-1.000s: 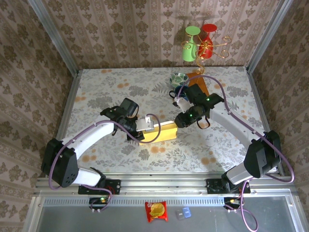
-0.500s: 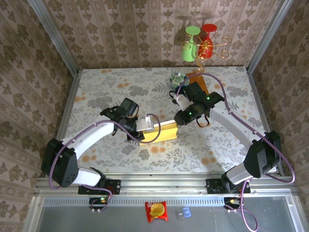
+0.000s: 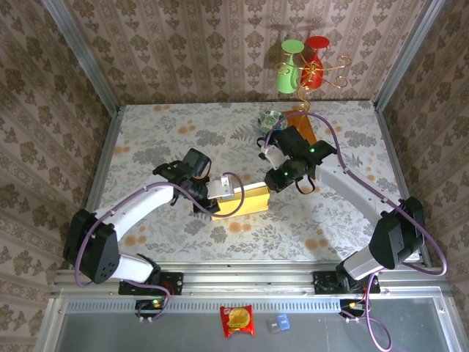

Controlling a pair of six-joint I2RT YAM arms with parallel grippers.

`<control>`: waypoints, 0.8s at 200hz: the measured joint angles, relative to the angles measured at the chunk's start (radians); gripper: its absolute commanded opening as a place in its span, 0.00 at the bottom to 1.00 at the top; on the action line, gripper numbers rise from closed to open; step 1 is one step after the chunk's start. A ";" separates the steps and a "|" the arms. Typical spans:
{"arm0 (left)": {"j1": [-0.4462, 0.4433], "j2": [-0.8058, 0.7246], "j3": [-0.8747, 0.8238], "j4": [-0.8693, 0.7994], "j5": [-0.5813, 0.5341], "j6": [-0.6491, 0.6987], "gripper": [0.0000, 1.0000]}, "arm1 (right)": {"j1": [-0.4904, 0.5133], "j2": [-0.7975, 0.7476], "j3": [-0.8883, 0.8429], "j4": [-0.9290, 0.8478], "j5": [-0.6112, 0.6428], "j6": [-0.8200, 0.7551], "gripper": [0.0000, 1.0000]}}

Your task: Fold the paper box

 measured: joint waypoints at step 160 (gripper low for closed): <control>0.000 0.035 0.031 0.016 -0.019 -0.104 0.20 | 0.048 -0.032 -0.079 0.166 0.166 0.402 0.00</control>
